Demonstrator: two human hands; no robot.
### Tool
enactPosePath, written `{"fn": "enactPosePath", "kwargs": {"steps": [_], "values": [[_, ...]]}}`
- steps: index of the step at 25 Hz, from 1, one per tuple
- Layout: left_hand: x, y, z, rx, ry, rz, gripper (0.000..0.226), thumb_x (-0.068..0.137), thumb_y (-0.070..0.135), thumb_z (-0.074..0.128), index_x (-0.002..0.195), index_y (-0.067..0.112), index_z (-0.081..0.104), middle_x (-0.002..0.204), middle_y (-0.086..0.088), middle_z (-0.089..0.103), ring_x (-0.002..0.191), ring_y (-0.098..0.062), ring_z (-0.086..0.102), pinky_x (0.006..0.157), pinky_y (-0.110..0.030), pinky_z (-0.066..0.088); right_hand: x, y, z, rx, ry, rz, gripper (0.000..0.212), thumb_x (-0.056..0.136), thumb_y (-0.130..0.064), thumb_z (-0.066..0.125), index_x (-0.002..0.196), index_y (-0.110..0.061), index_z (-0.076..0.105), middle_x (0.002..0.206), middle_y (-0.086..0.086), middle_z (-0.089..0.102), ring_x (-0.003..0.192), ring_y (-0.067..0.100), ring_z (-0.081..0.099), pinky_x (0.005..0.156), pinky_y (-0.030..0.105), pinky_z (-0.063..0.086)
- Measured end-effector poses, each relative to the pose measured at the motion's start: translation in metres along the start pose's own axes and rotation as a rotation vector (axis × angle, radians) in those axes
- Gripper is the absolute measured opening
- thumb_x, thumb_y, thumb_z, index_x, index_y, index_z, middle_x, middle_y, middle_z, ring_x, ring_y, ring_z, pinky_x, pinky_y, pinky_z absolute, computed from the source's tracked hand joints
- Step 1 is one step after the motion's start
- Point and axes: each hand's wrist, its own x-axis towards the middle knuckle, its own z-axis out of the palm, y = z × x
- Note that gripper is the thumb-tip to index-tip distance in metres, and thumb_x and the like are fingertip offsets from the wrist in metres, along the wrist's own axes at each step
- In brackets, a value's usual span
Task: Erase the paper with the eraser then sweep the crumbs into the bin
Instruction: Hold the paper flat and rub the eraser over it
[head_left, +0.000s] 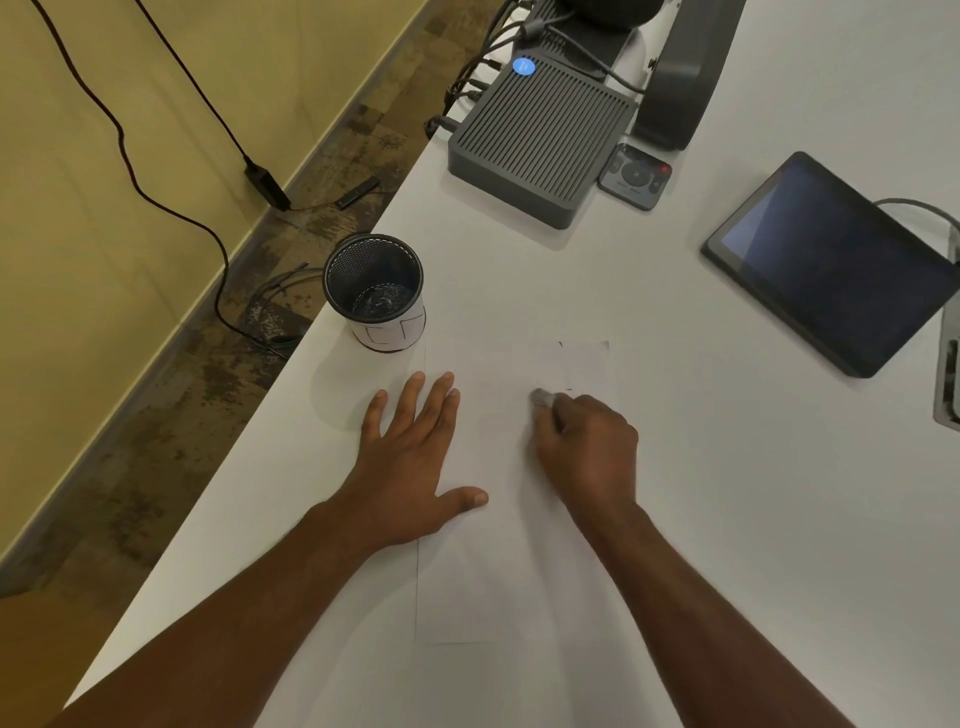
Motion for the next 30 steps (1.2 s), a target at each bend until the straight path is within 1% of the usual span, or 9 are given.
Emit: {"fn": "enactPosePath", "kwargs": {"steps": [4,5,8,12,16,20,23,28,30], "values": [[-0.002,0.0,0.0,-0.003,0.028,0.014,0.104,0.083,0.086,0.009,0.158,0.015,-0.004,0.167,-0.002,-0.013,0.151,-0.023,-0.022,0.12,-0.055,-0.008,-0.044,-0.028,0.013,0.099,-0.23,-0.312,0.031,0.093,-0.026,0.058,0.063,-0.016,0.058,0.057,0.0,0.05,0.05,0.019,0.046,0.049,0.027,0.035],[-0.002,-0.001,0.0,0.004,0.015,0.011,0.105,0.083,0.086,0.011,0.158,0.015,-0.006,0.167,-0.002,-0.016,0.151,-0.022,-0.024,0.12,-0.055,-0.009,-0.038,-0.025,0.012,0.096,-0.249,-0.321,0.032,0.093,-0.027,0.057,0.063,-0.016,0.058,0.058,-0.001,0.05,0.051,0.02,0.047,0.049,0.026,0.035],[-0.001,0.0,-0.001,0.023,-0.024,-0.015,0.109,0.081,0.087,0.023,0.155,0.018,-0.018,0.16,0.003,-0.034,0.146,-0.02,-0.034,0.12,-0.055,-0.012,0.0,-0.01,0.004,0.033,-0.073,-0.086,0.038,0.091,-0.026,0.061,0.056,-0.019,0.048,0.052,-0.004,0.041,0.046,0.021,0.046,0.047,0.025,0.027],[-0.001,0.001,-0.002,0.016,-0.006,-0.003,0.108,0.079,0.089,0.008,0.157,0.015,-0.009,0.163,0.001,-0.025,0.149,-0.022,-0.027,0.12,-0.058,-0.005,-0.037,-0.024,0.008,0.091,-0.237,-0.293,0.034,0.093,-0.028,0.057,0.06,-0.017,0.057,0.055,-0.003,0.047,0.049,0.019,0.047,0.047,0.027,0.037],[-0.002,0.002,-0.002,0.019,-0.016,-0.011,0.109,0.082,0.087,0.025,0.156,0.017,-0.015,0.162,0.002,-0.03,0.147,-0.021,-0.032,0.12,-0.056,-0.01,-0.004,-0.002,-0.004,0.009,-0.068,-0.051,0.042,0.092,-0.03,0.058,0.053,-0.017,0.045,0.051,-0.002,0.044,0.046,0.022,0.046,0.047,0.025,0.026],[-0.002,0.001,-0.003,0.016,-0.024,-0.01,0.109,0.081,0.087,0.02,0.156,0.016,-0.014,0.162,0.001,-0.03,0.147,-0.021,-0.032,0.12,-0.057,-0.009,-0.04,-0.012,0.001,0.08,-0.255,-0.263,0.04,0.095,-0.034,0.055,0.059,-0.016,0.055,0.055,-0.005,0.047,0.049,0.016,0.046,0.047,0.026,0.034],[-0.001,0.001,-0.002,0.012,-0.022,-0.013,0.11,0.081,0.087,0.024,0.156,0.017,-0.016,0.161,0.002,-0.032,0.146,-0.021,-0.034,0.12,-0.057,-0.01,-0.015,0.009,-0.013,-0.007,-0.092,-0.016,0.045,0.093,-0.035,0.056,0.053,-0.015,0.047,0.051,-0.003,0.044,0.045,0.02,0.045,0.046,0.025,0.031],[-0.002,0.0,0.001,0.006,0.007,-0.005,0.109,0.082,0.087,0.026,0.158,0.015,-0.006,0.164,0.001,-0.023,0.149,-0.021,-0.027,0.12,-0.059,-0.004,-0.047,-0.007,-0.005,0.018,-0.226,-0.228,0.037,0.093,-0.031,0.059,0.058,-0.017,0.057,0.054,-0.004,0.049,0.046,0.017,0.047,0.046,0.024,0.034],[-0.001,0.0,0.0,0.02,-0.02,-0.012,0.11,0.081,0.087,0.023,0.157,0.016,-0.013,0.163,0.002,-0.028,0.148,-0.021,-0.031,0.12,-0.058,-0.008,-0.029,0.007,-0.013,-0.048,-0.114,-0.043,0.041,0.092,-0.032,0.058,0.054,-0.016,0.053,0.051,-0.002,0.048,0.044,0.02,0.047,0.045,0.024,0.029]]}}
